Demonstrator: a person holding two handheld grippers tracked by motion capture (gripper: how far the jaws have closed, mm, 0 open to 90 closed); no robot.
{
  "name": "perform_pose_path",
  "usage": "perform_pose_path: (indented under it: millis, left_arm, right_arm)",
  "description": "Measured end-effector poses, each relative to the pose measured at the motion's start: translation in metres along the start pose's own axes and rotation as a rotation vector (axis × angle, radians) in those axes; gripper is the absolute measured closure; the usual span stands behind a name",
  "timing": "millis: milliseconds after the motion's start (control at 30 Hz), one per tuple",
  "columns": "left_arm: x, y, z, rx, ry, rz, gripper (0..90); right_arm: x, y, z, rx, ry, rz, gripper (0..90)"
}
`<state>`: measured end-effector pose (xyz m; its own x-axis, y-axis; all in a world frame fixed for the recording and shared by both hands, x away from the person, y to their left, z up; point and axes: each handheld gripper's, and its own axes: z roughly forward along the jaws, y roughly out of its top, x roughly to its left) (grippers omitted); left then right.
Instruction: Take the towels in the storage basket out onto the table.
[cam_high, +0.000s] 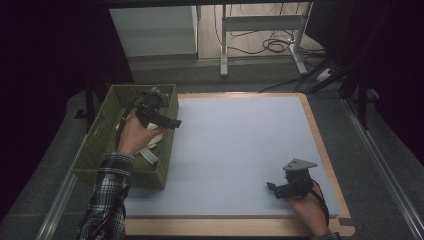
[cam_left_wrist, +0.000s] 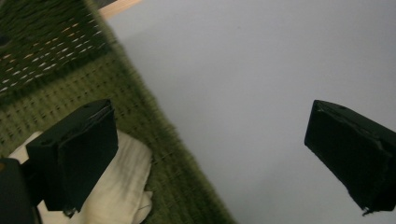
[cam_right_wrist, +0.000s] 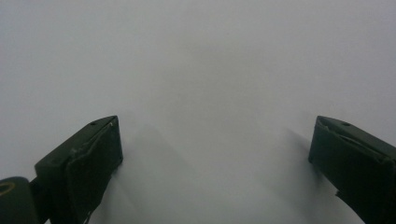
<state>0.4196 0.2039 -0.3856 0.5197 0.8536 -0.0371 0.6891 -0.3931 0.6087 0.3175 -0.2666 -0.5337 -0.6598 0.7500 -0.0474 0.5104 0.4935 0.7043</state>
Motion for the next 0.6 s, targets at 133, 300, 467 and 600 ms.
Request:
perform_pose_path:
  millis: [133,300,467,600]
  left_arm:
    - [0.016,-0.005,0.000,-0.004,0.017,-0.035,3.8]
    - [0.039,-0.013,0.001,-0.003,0.066,-0.054,4.5]
    - [0.058,-0.025,0.009,0.015,0.099,-0.062,4.3]
    - [0.073,-0.036,0.020,0.031,0.105,-0.094,2.7]
  right_arm:
    - [0.000,0.000,0.000,0.000,0.000,0.000,2.8]
    - [0.000,0.000,0.000,0.000,0.000,0.000,2.8]
    - [0.000,0.000,0.000,0.001,0.000,0.000,2.8]
    - [0.000,0.000,0.000,0.001,0.000,0.000,2.8]
